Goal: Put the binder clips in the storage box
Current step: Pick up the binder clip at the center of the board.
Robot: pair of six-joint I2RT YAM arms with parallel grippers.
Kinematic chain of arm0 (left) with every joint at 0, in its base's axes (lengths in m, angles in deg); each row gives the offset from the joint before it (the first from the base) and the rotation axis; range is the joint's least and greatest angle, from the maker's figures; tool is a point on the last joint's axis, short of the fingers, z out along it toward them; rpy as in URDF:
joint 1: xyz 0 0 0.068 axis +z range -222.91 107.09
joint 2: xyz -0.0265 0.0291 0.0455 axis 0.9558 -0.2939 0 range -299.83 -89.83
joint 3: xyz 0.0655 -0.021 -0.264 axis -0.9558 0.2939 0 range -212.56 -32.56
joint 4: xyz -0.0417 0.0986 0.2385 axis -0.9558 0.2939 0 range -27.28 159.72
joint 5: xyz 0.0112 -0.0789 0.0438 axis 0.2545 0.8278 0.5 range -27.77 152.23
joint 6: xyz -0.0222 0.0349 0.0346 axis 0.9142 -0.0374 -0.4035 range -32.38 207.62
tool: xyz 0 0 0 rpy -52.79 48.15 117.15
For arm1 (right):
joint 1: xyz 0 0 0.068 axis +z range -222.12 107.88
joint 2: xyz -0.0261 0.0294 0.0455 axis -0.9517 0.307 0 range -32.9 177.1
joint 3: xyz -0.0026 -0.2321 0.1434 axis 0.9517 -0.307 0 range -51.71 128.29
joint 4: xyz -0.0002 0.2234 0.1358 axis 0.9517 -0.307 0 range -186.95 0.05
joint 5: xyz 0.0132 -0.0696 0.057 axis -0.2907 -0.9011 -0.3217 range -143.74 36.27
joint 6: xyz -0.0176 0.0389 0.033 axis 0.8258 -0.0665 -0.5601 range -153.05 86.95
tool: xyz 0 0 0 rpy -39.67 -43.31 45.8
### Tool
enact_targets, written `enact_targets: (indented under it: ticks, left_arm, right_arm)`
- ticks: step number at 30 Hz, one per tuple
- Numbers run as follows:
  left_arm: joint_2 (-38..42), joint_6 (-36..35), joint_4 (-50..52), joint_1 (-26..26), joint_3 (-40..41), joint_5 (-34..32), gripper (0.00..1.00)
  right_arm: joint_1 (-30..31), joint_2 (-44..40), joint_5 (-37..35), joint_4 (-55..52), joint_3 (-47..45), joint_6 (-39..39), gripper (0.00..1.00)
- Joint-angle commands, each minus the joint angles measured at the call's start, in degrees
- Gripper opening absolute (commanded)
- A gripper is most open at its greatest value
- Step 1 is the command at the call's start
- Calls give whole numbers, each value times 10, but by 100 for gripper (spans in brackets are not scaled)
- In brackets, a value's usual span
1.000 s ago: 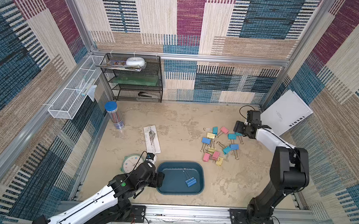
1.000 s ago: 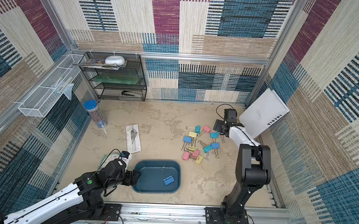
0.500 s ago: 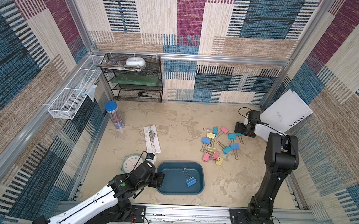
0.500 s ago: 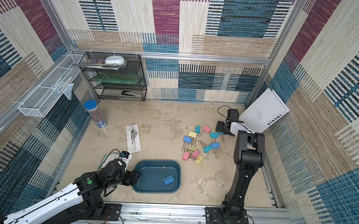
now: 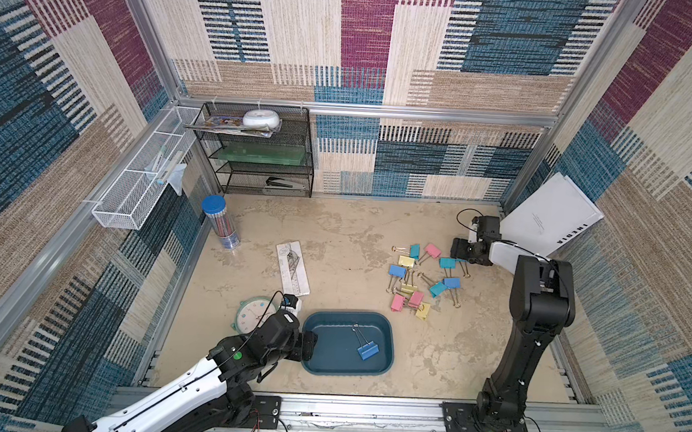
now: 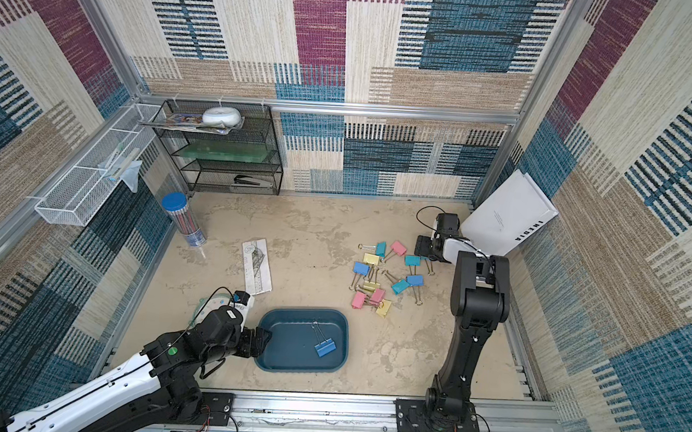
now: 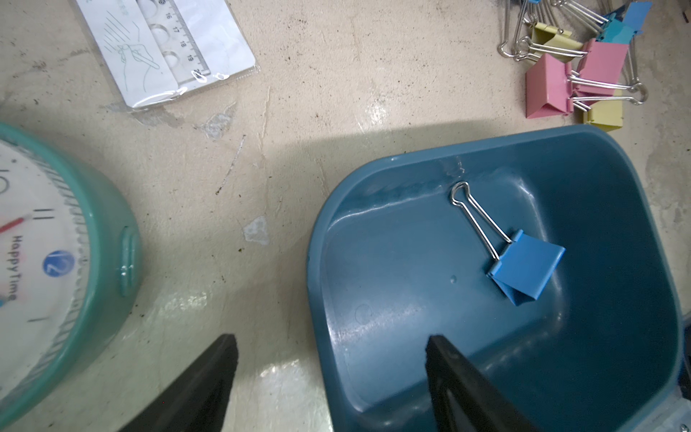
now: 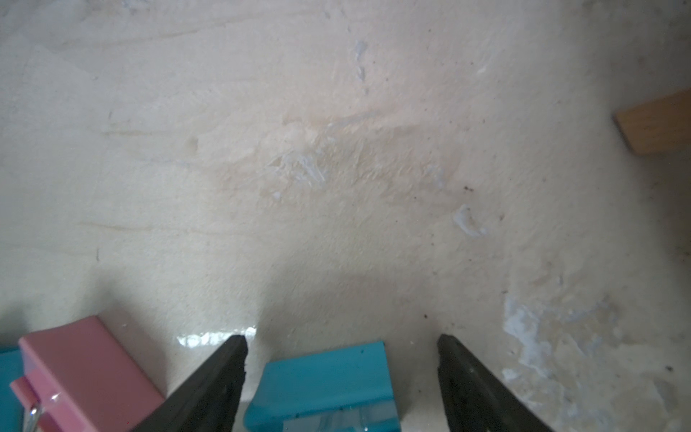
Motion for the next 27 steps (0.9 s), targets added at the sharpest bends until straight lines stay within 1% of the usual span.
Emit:
enact_targets:
  ticks: [1,4,8,13,17,22,25,27]
  left_arm:
    - [1,-6,-6,1,1,-1,83]
    - [2,-5,-6,1,2,-2,83]
    - [1,-6,-6,1,2,-2,83]
    - [2,-6,-6,1,2,-3,83]
    - [2,-5,-6,2,2,-3,83]
    - [1,-5,-6,2,2,-4,83]
    - [3,-5,-5,2,2,-5,83]
    - [5,-6,-6,2,3,-4,83]
  right_arm:
    - [0,-8,-1,-30,-17,-1,82]
    - [0,-18,-6,-30,-30,-1,80]
    - [0,-13,-10,-31,-29,-4,74]
    - [0,-2,-13,-35,-17,-11,60]
    - [0,-14,-22,-37,-14,-19,57]
    - [0,-60,-23,-49,2,-27,55]
    - [3,-88,11,-77,32,-16,54]
    - [9,-104,32,-96,48,-21,54]
